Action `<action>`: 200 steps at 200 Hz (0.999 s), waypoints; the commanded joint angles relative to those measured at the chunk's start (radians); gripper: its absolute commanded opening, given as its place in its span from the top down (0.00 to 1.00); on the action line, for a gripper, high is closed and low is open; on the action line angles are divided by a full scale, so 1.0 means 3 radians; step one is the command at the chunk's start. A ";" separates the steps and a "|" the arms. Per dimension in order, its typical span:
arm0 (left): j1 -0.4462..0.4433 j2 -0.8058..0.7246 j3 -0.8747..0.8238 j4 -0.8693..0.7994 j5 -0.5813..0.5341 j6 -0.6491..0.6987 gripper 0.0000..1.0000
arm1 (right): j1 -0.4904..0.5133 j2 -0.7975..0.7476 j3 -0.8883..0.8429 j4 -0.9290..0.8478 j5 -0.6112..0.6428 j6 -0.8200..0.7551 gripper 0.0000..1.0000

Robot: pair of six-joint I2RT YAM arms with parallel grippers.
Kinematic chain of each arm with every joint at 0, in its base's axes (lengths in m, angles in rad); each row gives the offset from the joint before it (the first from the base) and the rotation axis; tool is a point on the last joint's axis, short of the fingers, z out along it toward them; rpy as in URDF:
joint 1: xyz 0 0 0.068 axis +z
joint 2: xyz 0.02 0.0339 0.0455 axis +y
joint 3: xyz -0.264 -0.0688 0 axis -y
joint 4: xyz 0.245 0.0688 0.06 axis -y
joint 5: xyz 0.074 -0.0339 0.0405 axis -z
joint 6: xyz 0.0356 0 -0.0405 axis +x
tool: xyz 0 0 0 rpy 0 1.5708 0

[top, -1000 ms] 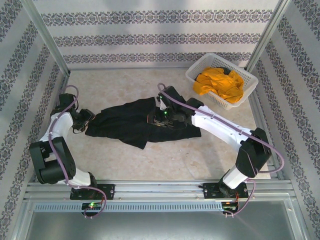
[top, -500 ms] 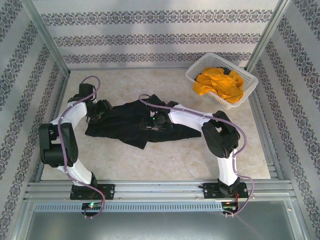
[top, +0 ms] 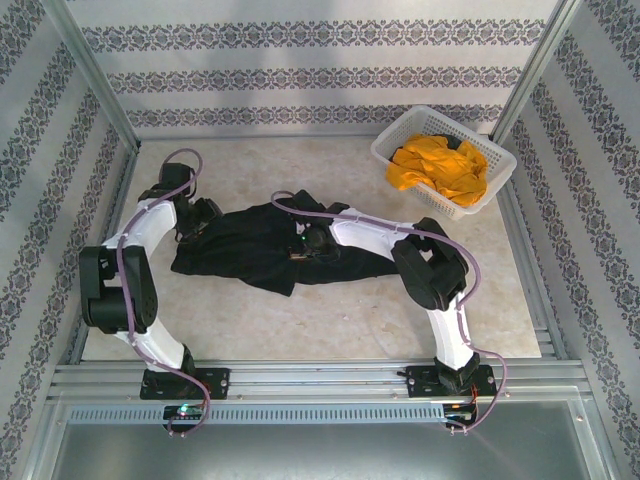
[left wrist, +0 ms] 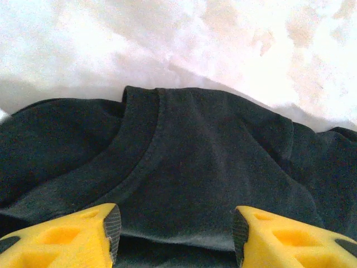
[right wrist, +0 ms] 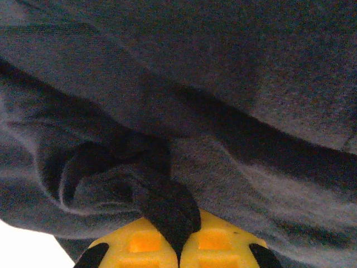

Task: Fold and stack the t-shirts

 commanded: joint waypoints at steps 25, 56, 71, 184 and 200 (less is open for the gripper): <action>-0.0020 -0.0282 0.0009 -0.0243 -0.0251 -0.0068 0.45 | -0.0075 -0.1035 -0.0402 -0.0400 0.0072 0.0044 1.00; -0.0024 -0.0312 -0.0063 -0.0213 -0.0120 -0.0112 0.44 | -0.0157 -0.1667 -0.0868 -0.0879 0.0114 0.0051 1.00; -0.0043 -0.0333 -0.0176 -0.0104 0.0028 -0.0134 0.44 | -0.0245 -0.1931 -0.1152 -0.1020 0.0159 0.0097 1.00; -0.0762 0.0182 -0.0572 0.0107 -0.0012 0.0178 0.39 | -0.0846 -0.2358 -0.1805 -0.1247 0.0184 0.0102 1.00; -0.0782 0.0270 -0.0612 0.0216 0.0001 0.0173 0.45 | -0.0881 -0.2393 -0.1821 -0.1279 0.0219 0.0100 1.00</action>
